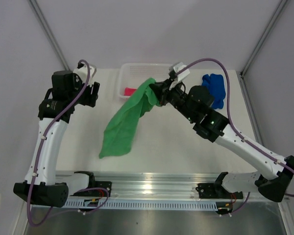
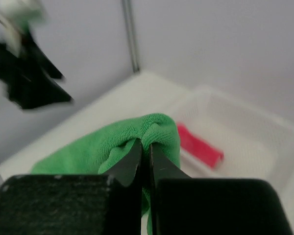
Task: Roll the towels
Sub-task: Move the towel to the center of the board, then flatten the towel
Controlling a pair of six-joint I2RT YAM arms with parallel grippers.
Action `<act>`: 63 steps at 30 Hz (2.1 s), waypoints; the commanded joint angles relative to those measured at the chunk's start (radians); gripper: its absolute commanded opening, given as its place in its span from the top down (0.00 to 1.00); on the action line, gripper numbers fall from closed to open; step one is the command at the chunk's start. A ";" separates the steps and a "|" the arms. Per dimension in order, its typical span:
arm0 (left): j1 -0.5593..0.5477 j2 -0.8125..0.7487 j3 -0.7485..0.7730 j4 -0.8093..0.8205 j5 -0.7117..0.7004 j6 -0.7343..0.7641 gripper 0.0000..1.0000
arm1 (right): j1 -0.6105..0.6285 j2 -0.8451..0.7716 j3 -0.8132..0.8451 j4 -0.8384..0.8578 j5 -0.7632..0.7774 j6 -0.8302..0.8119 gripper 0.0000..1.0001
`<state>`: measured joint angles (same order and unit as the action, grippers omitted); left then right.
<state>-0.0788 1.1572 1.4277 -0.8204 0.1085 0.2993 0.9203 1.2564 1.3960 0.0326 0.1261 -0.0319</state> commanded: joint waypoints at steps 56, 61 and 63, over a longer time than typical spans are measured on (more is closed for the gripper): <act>-0.064 0.136 -0.644 0.067 -0.069 0.364 0.99 | -0.525 0.179 -0.769 0.053 -0.302 0.535 0.81; -0.049 0.101 -0.586 0.090 -0.144 0.324 0.99 | -0.557 0.083 -0.726 -0.014 -0.335 0.526 1.00; -0.039 0.084 -0.503 0.072 -0.170 0.320 0.99 | -0.575 0.001 -0.659 -0.071 -0.345 0.501 1.00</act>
<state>-0.1368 1.2896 0.8062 -0.7639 -0.0063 0.6590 0.3721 1.3804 0.6239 0.0006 -0.1890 0.4847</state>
